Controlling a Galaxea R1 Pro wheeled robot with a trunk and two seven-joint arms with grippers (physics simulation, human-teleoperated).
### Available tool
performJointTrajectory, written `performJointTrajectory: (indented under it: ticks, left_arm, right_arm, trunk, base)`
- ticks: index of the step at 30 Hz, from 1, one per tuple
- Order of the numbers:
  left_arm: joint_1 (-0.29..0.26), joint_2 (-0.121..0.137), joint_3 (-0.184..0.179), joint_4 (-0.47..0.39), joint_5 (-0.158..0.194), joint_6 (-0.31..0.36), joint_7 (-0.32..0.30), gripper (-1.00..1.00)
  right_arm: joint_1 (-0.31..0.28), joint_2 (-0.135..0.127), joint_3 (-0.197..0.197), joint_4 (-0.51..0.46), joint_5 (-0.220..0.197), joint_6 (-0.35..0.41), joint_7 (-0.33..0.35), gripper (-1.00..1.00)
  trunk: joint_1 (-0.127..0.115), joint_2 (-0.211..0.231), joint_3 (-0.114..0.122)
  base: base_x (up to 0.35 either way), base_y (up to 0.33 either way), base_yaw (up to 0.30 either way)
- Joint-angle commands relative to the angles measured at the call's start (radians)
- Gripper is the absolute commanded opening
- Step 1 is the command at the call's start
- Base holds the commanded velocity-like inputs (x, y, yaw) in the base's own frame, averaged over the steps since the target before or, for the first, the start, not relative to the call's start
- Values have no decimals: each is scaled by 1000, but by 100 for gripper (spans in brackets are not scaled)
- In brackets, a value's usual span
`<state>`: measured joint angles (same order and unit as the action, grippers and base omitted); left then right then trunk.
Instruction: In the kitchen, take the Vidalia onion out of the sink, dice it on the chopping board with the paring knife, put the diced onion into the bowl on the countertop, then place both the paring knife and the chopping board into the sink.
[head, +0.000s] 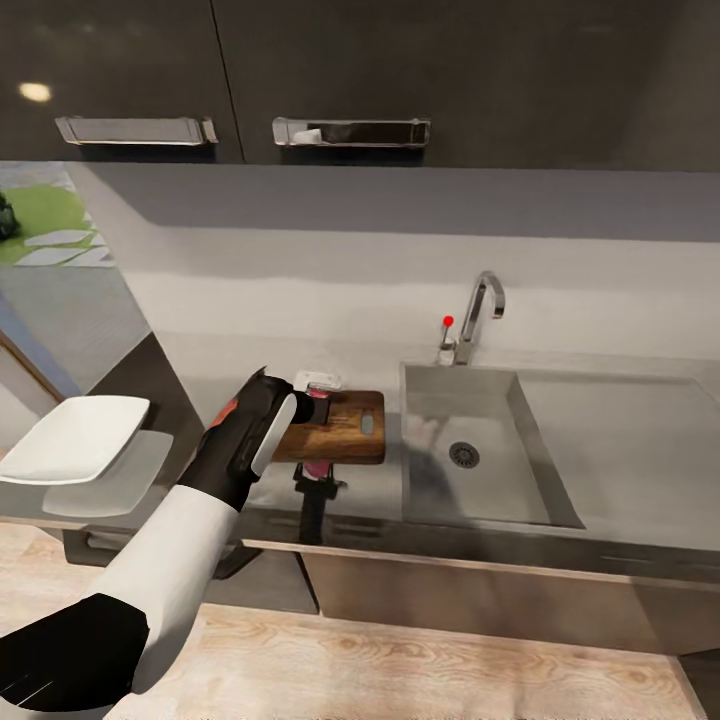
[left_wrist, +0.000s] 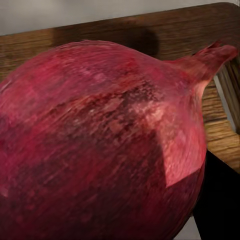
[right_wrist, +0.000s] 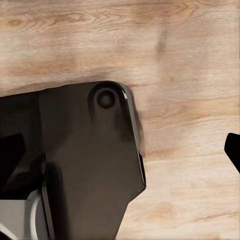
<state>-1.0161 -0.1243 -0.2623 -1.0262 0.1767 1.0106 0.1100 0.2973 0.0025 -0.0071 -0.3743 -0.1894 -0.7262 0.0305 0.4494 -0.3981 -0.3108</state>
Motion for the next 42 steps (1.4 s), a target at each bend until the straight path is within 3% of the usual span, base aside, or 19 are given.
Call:
performJointTrajectory:
  ticks: [1, 29, 42]
  left_arm:
    - [-1, 0, -2, 0, 10, 3, 10, -100]
    - [-1, -1, -5, 20, 10, 3, 10, -100]
    - [-1, -1, -5, 22, 10, 2, 10, -100]
  right_arm:
    - [1, 0, -1, -2, -5, -1, 3, 100]
    - [1, 1, -1, -3, -4, -1, 5, 100]
    - [1, 1, -1, -3, -5, -1, 3, 100]
  trunk:
    - [1, -2, -3]
    - [1, -2, -7]
    - [1, -2, -25]
  base:
    - [0, 10, 0]
    - [48, 1, 0]
    - [0, 0, 0]
